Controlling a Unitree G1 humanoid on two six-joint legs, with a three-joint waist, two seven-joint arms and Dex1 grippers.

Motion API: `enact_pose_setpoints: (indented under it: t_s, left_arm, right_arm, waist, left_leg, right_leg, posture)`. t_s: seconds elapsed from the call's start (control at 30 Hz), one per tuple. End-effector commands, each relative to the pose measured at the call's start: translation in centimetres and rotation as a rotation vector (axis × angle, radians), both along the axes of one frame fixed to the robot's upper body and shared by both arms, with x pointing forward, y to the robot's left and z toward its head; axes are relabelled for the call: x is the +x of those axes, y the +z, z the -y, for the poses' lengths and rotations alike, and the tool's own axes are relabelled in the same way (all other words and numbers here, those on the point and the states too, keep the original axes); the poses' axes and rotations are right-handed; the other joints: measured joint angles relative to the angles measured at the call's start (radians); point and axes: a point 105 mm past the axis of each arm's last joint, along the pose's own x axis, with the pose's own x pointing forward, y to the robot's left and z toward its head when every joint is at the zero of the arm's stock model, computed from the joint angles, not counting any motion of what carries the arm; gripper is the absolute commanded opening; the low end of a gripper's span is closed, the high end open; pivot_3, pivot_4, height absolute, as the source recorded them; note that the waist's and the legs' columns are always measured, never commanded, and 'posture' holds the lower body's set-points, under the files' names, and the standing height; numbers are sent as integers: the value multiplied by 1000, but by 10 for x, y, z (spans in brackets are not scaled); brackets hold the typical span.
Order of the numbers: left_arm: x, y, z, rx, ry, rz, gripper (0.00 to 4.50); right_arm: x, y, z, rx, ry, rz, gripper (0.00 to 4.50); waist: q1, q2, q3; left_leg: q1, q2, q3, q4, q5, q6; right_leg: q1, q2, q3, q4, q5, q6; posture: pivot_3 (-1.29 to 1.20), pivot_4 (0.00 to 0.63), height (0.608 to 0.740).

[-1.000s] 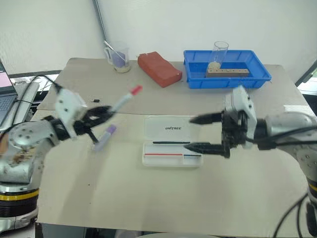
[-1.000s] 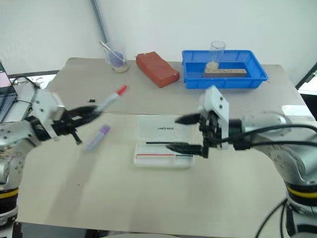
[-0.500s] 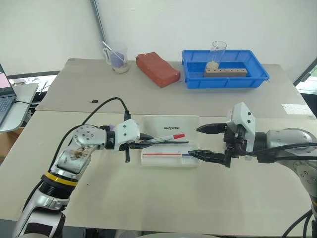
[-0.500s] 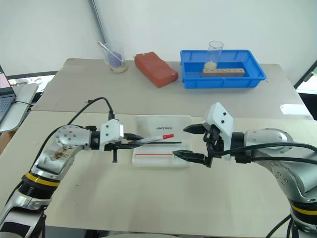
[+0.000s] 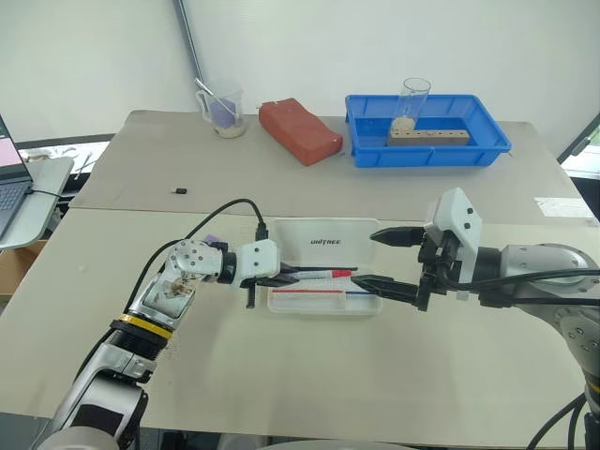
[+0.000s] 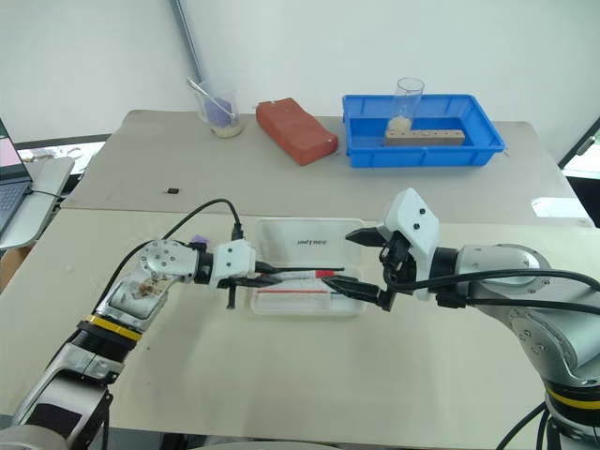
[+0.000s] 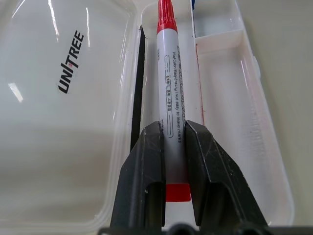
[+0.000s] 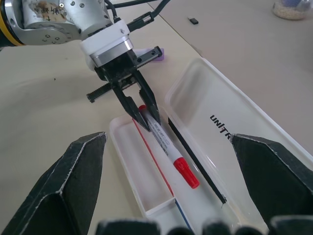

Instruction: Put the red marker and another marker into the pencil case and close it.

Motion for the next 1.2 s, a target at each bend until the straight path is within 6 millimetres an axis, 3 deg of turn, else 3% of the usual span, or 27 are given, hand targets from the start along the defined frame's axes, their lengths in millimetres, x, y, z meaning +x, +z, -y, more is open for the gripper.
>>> enact_pose_setpoints:
  t_s: [0.03, 0.17, 0.47, 0.7, 0.83, 1.03, 1.2]
  left_arm:
    - [4, 8, 8, 2, -38, 58, 176]
    - [5, 7, 11, 6, -48, 59, 176]
    - [1, 21, 7, -40, -29, 102, 4448]
    - [-5, 62, -21, -139, 109, 154, 4448]
    - [7, 67, -69, -222, 436, 117, 4448]
    - [21, 34, -150, -252, 923, 39, 4448]
    - [22, 11, -157, -251, 1014, -94, 4448]
  right_arm:
    - [-1, 10, 2, 5, -6, 44, 4500]
    - [-1, 7, 2, 7, -5, 40, 4500]
    - [-3, 5, 0, 12, 12, 36, 4500]
    - [-4, 9, -5, 16, 60, 43, 4500]
    - [-4, 21, -19, 44, 131, 55, 4500]
    - [-2, 43, -48, 119, 232, 57, 4500]
    - [-2, 49, -55, 114, 287, 57, 4500]
  waist:
    - [-1, 0, 0]
    - [-3, 0, 0]
    - [-2, 0, 0]
    - [-8, 1, 0]
    - [-14, 1, 0]
    - [-13, 0, 0]
    - [2, 0, 0]
  left_leg:
    - [0, 0, 0, 0, 0, 0]
    - [0, 0, 0, 0, 0, 0]
    - [0, 0, -1, 1, 0, 0]
    - [1, 1, -2, 1, 0, 0]
    - [2, 1, -2, 1, 0, 0]
    - [2, 1, -5, 0, 0, 0]
    - [2, 0, -5, 1, 0, 0]
  right_leg:
    - [0, 0, 0, 0, 0, 0]
    - [0, 1, 0, 0, 0, 0]
    - [0, 1, 0, 1, 0, 0]
    - [0, 1, 0, 1, 0, 0]
    - [1, 1, 1, 2, -1, 2]
    - [0, 2, -1, 2, -1, 1]
    - [-1, -2, -3, 2, 0, 1]
  posture:
    - [0, 150, 740]
    - [0, 150, 740]
    - [0, 150, 740]
    - [0, 150, 740]
    - [0, 150, 740]
    - [0, 150, 740]
    - [0, 150, 740]
